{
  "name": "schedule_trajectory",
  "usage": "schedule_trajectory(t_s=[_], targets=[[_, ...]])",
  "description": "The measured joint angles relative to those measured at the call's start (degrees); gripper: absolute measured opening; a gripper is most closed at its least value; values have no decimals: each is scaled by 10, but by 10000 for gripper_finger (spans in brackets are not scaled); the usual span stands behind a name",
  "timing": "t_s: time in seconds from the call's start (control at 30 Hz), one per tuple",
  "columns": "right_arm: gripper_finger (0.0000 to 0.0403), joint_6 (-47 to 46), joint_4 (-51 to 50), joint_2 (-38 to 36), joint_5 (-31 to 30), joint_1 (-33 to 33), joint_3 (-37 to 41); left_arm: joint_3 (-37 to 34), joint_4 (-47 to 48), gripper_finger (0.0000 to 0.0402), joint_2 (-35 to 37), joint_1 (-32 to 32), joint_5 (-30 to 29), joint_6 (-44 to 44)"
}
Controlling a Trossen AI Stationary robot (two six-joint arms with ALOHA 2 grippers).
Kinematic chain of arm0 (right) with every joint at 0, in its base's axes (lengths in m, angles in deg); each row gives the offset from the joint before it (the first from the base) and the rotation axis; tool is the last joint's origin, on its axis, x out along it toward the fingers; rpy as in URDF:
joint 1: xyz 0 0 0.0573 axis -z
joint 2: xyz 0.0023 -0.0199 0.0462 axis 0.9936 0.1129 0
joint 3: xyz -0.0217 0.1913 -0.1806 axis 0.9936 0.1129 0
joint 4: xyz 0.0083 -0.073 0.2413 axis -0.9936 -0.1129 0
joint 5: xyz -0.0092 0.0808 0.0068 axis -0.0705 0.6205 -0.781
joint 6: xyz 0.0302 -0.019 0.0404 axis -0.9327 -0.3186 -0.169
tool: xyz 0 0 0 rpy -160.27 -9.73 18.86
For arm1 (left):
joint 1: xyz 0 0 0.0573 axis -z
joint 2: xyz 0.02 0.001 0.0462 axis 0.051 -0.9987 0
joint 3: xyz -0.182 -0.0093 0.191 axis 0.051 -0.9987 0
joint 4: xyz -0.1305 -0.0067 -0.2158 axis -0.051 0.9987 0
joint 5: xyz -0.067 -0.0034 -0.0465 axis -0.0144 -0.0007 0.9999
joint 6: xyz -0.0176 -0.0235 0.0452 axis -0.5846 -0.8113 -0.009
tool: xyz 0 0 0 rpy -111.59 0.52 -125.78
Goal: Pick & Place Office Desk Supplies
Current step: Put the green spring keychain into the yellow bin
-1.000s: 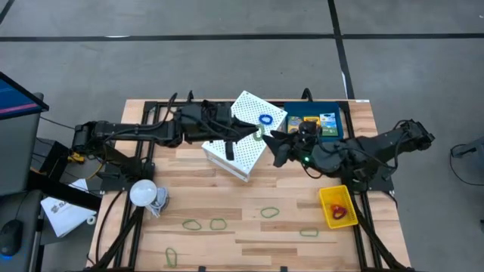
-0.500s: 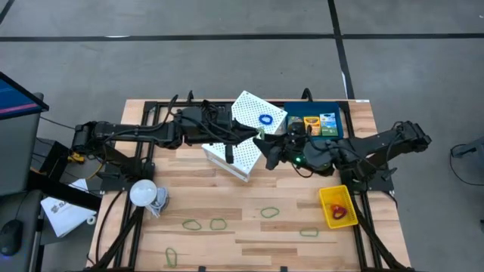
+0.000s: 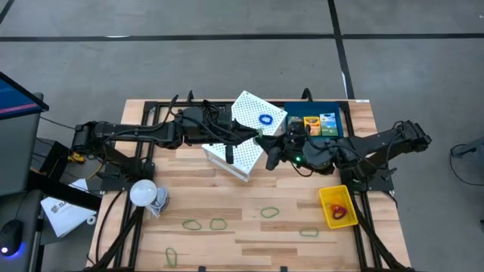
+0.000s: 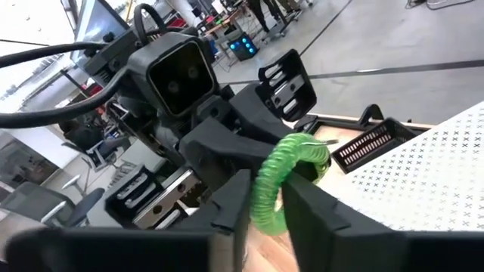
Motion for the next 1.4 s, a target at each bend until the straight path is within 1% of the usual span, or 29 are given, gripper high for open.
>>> schedule_trajectory(t_s=[0.07,0.13,0.27,0.4,0.5,0.6,0.67,0.77,0.83,0.9,1.03,1.13,1.23,1.33,1.4], targets=[[30,9,0,0,4,0,0,0,0,5,0,0,0,0],[13,19,1,0,12,0,0,0,0,6,0,0,0,0],[14,20,1,0,12,0,0,0,0,12,0,0,0,0],[6,24,0,0,12,0,0,0,0,35,0,0,0,0],[5,26,-2,-2,12,-1,0,0,4,66,1,-2,11,0],[4,26,-4,-7,12,-1,0,0,37,106,13,-15,51,0],[4,26,-12,-11,12,-2,0,0,71,136,29,-26,67,0],[4,26,-18,-13,8,-3,0,0,97,179,60,-41,67,14],[4,13,-42,-12,8,-3,0,0,108,204,87,-51,66,28],[4,-27,-96,-12,8,-3,0,0,117,223,114,-65,61,34],[3,-161,-279,-12,20,-8,0,1,145,246,162,-94,56,45],[3,-279,-446,-12,78,-18,0,1,176,250,190,-115,47,45],[3,-366,-586,-6,129,-52,0,1,199,248,205,-133,47,45],[3,-442,-684,-7,176,-99,1,1,215,242,209,-143,47,45],[3,-485,-716,-7,208,-131,7,1,226,239,209,-144,47,45]])
